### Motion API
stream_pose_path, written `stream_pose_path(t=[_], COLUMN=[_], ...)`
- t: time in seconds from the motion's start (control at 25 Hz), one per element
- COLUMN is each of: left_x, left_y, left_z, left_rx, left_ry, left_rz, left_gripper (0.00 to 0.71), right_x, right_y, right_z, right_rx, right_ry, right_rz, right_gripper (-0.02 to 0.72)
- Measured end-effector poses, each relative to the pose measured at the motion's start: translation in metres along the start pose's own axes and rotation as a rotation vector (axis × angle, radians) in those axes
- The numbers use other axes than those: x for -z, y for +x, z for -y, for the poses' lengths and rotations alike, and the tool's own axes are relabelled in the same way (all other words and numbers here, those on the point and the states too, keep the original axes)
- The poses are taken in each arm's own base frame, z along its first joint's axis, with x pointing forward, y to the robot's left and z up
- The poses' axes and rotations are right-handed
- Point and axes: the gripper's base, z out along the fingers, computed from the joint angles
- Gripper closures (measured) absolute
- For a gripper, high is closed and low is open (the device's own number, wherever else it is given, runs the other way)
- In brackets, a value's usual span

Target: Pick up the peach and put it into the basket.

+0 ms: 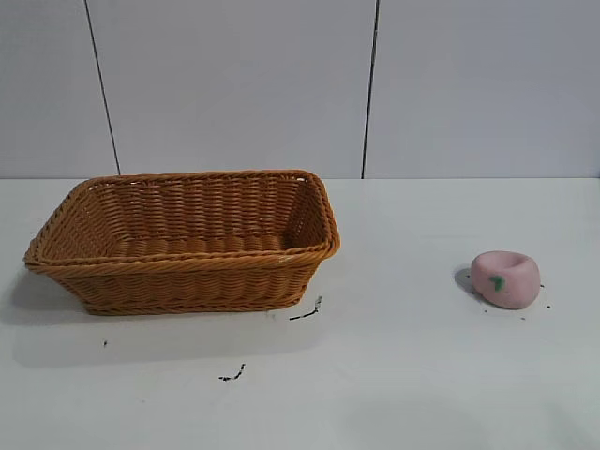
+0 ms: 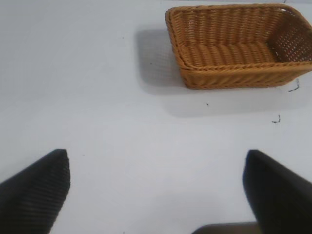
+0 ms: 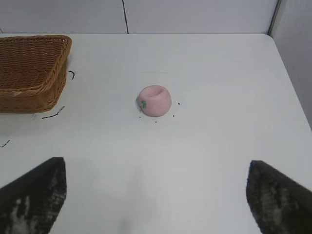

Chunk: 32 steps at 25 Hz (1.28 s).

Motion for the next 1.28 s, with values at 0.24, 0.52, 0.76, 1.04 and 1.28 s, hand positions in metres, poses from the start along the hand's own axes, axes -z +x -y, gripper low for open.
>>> stream_pose_path(t=[0.24, 0.52, 0.76, 1.04, 1.28], left_x=[0.000, 0.000, 0.000, 0.000, 0.000], left_y=[0.000, 0.000, 0.000, 0.000, 0.000], left_z=[0.000, 0.000, 0.000, 0.000, 0.000], left_rx=[0.000, 0.000, 0.000, 0.000, 0.000], left_ry=[0.000, 0.000, 0.000, 0.000, 0.000], left_rz=[0.000, 0.000, 0.000, 0.000, 0.000], left_gripper=[0.017, 0.017, 0.017, 0.017, 0.017], right_x=[0.000, -0.001, -0.023, -0.097, -0.196], right_y=[0.000, -0.001, -0.039, -0.097, -0.130], right_z=[0.000, 0.000, 0.000, 0.001, 0.002], right_rx=[0.000, 0.003, 0.001, -0.003, -0.005], right_ry=[0.000, 0.005, 0.006, 0.006, 0.008], right_rz=[0.000, -0.005, -0.114, -0.365, -0.589], right_gripper=[0.008, 0.008, 0.008, 0.008, 0.008])
